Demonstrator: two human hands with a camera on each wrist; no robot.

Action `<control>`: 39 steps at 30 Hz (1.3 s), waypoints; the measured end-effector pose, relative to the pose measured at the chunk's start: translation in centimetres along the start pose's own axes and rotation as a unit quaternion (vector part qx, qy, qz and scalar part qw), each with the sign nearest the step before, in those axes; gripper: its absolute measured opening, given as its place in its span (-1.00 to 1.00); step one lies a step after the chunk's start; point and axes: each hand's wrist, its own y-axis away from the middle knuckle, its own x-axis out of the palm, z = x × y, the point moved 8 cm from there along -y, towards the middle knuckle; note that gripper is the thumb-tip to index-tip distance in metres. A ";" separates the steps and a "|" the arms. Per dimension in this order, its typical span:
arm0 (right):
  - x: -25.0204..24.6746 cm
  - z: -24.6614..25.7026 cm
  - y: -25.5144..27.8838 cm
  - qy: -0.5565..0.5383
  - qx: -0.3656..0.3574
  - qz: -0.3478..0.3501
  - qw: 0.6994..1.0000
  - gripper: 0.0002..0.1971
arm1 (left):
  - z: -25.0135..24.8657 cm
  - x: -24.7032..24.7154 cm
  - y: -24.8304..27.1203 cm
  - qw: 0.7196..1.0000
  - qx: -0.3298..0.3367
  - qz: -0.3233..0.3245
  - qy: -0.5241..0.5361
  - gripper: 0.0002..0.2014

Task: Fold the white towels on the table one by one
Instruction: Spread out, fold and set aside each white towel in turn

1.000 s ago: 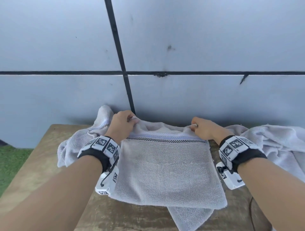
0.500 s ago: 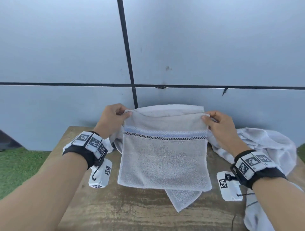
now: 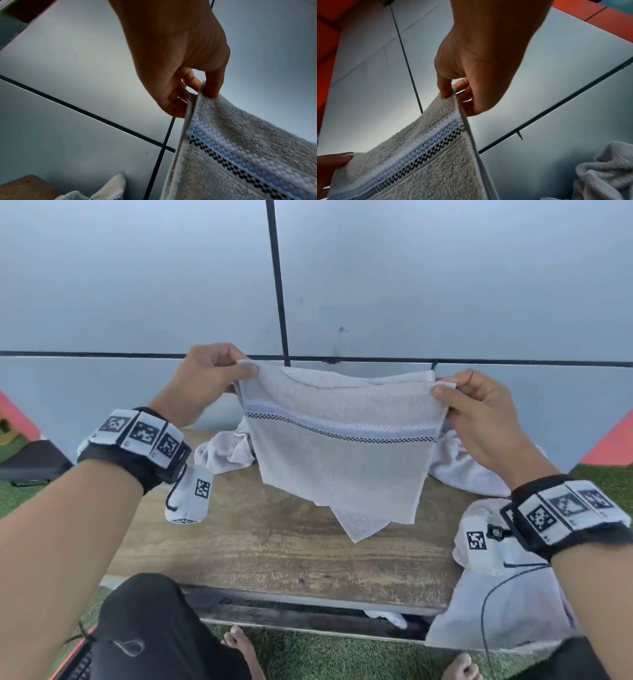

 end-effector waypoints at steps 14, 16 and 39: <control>2.2 -13.6 13.6 0.250 0.146 0.064 0.955 -0.89 | 16.0 8.9 13.6 0.915 -0.135 0.138 -0.354 -0.88; 3.4 -13.7 14.2 0.245 0.131 0.065 0.958 -0.91 | 13.4 12.3 14.7 0.948 -0.060 0.137 -0.281 -0.82; 4.9 -14.0 15.0 0.169 0.249 0.032 0.953 -0.82 | 10.0 22.8 16.4 0.987 -0.075 0.141 0.026 -0.88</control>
